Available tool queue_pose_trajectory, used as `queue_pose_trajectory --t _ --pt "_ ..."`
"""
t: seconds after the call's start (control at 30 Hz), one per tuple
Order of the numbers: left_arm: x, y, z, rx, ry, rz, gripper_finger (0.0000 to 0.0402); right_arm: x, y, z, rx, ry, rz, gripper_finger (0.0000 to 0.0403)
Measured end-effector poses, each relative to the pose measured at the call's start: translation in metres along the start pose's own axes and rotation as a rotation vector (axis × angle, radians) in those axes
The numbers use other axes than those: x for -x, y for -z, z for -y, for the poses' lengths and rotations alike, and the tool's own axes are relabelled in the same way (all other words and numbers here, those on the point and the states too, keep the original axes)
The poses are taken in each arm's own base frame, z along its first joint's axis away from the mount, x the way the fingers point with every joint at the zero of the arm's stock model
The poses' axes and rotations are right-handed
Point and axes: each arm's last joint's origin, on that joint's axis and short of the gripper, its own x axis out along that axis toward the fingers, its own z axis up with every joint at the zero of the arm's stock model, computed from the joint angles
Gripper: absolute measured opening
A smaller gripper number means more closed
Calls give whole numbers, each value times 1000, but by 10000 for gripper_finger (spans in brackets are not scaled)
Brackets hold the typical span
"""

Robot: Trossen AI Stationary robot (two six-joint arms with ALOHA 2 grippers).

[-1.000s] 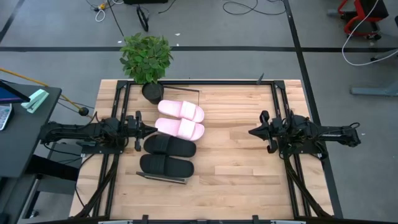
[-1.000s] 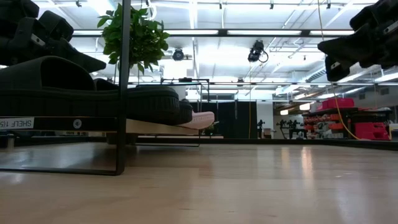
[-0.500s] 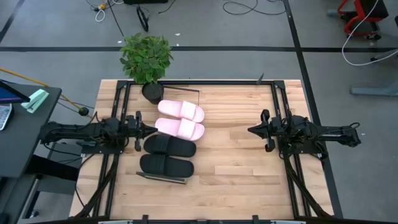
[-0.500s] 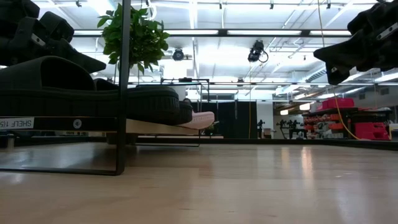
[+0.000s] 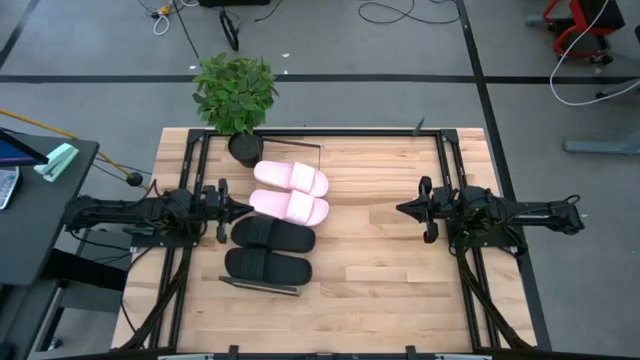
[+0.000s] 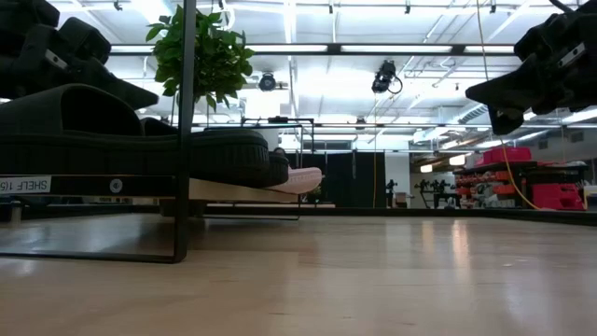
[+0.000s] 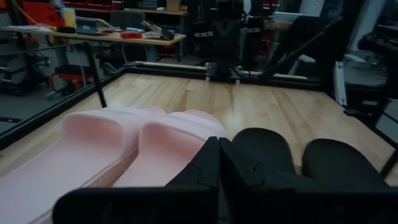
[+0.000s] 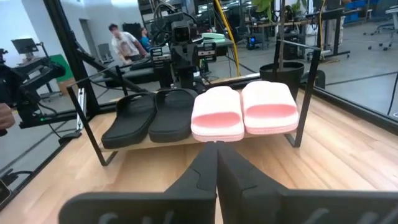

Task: Pick and place slides into the shelf
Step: Return to Home Position

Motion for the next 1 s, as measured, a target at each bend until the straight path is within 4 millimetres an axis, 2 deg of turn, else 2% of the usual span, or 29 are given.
queue_pose_trajectory --t 0.13,0.43,0.77,1.0 --pt "0 0 1 0 46 -6 22 0 0 0 0 0 0 3" --pt "0 -1 1 -4 34 4 9 0 0 0 7 0 0 14" --pt "0 -1 1 -3 34 9 38 1 -4 -1 9 1 9 13" --pt "0 -1 1 -4 34 11 35 1 -5 -1 9 0 12 16"
